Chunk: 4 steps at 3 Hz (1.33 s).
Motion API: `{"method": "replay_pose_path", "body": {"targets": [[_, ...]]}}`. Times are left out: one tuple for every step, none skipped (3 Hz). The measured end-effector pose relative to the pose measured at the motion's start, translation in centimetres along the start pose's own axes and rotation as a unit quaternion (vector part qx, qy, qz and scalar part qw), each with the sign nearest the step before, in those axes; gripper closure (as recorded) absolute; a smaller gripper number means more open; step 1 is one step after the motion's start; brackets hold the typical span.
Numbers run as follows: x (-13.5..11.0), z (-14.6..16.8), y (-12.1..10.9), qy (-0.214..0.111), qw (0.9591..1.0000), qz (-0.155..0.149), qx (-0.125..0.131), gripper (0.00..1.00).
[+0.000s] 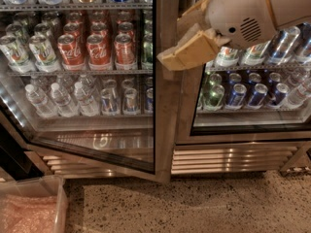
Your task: Open left fridge door
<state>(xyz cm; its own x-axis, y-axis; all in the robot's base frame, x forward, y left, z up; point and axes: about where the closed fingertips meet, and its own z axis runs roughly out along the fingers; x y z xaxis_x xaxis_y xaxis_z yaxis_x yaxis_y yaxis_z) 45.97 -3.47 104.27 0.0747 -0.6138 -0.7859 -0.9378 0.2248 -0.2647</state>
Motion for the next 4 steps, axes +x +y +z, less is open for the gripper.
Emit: {"method": "replay_pose_path", "body": {"targets": [[-0.3,-2.6,2.6,0.015,0.9989,0.004,0.045,0.51],[-0.4,-6.6,7.3,0.038,0.992,0.016,0.119,0.46],[-0.6,-6.9,7.4,0.041,0.9913,0.015,0.124,0.46],[-0.6,-6.9,7.4,0.041,0.9913,0.015,0.124,0.27]]}}
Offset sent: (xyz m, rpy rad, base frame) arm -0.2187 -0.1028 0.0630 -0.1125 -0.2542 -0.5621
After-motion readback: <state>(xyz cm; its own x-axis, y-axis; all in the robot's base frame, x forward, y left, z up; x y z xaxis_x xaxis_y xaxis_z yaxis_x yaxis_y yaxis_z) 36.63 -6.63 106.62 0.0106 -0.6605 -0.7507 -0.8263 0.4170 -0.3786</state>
